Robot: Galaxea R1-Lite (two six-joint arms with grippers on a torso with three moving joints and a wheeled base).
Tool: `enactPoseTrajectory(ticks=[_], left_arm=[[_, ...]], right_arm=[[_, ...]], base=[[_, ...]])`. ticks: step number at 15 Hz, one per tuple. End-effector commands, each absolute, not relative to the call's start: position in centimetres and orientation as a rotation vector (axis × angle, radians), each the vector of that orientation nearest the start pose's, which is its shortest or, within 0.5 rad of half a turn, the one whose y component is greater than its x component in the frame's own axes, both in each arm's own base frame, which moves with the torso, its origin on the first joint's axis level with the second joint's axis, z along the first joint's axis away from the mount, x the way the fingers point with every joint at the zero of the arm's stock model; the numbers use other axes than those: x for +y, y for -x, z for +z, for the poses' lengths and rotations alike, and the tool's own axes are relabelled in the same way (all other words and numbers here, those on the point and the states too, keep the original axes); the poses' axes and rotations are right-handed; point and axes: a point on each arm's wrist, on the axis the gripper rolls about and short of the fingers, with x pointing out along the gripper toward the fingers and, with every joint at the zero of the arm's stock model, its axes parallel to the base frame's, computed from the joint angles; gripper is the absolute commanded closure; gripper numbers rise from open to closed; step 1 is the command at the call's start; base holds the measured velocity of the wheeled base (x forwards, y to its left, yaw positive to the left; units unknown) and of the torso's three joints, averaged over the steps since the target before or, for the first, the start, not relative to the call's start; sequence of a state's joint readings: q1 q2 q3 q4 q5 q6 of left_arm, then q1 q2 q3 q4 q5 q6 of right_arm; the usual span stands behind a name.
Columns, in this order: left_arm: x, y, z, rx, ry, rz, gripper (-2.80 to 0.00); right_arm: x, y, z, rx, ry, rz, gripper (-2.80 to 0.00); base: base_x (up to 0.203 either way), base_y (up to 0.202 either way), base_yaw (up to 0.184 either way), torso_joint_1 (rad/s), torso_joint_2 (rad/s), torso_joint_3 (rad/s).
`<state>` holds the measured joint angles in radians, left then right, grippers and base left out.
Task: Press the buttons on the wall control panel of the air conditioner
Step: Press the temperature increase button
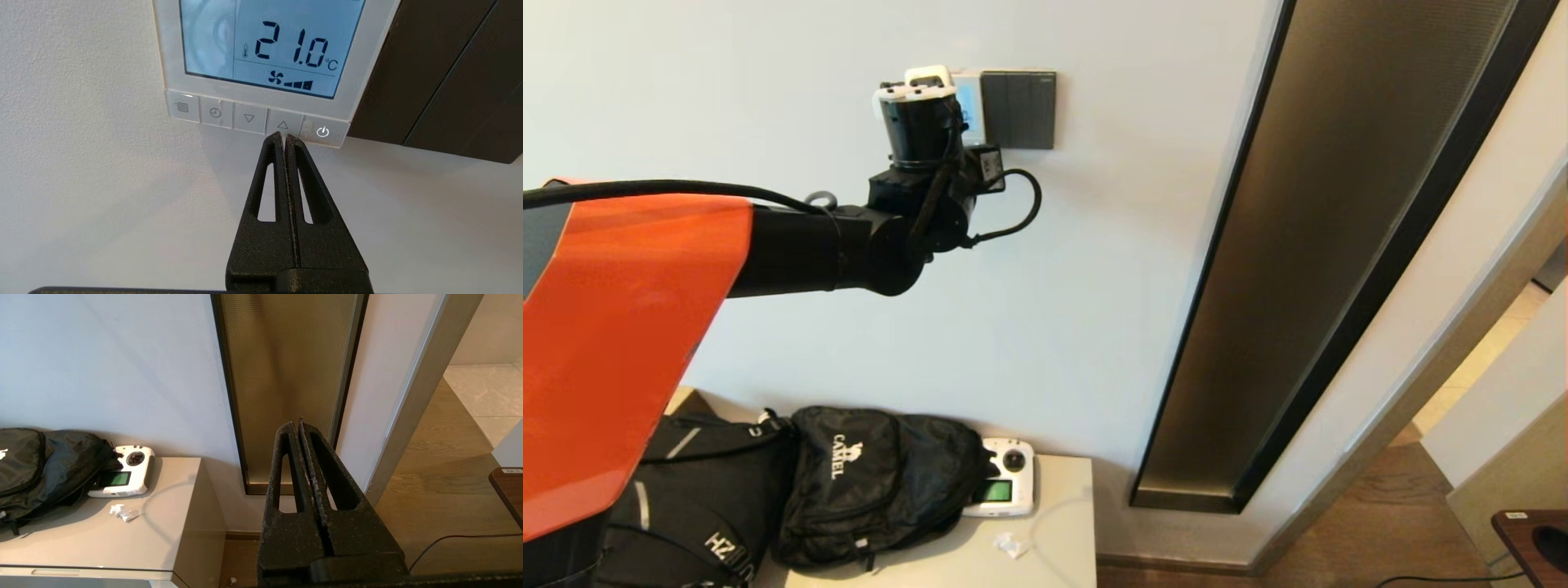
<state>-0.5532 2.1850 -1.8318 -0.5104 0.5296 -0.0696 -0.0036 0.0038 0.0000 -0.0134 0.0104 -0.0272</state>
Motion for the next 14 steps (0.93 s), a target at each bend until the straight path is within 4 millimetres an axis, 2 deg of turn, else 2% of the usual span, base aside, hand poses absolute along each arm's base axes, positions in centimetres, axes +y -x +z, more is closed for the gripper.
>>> enactPoseTrajectory(ticks=[1,14], left_arm=[[-23.32,-40.03,27.00,-0.136,0.153,-0.024,0.00],[-23.63,-40.53,26.64,-0.133,0.151,-0.023,0.00]], right_arm=[[0.03,2.25,7.65,-0.009,0.028,0.006,0.00],[0.03,2.23,7.66,-0.008,0.028,0.006,0.00]], base=[[0.000,0.000,0.000,0.000,0.00,0.000],[0.000,0.000,0.000,0.000,0.00,0.000]])
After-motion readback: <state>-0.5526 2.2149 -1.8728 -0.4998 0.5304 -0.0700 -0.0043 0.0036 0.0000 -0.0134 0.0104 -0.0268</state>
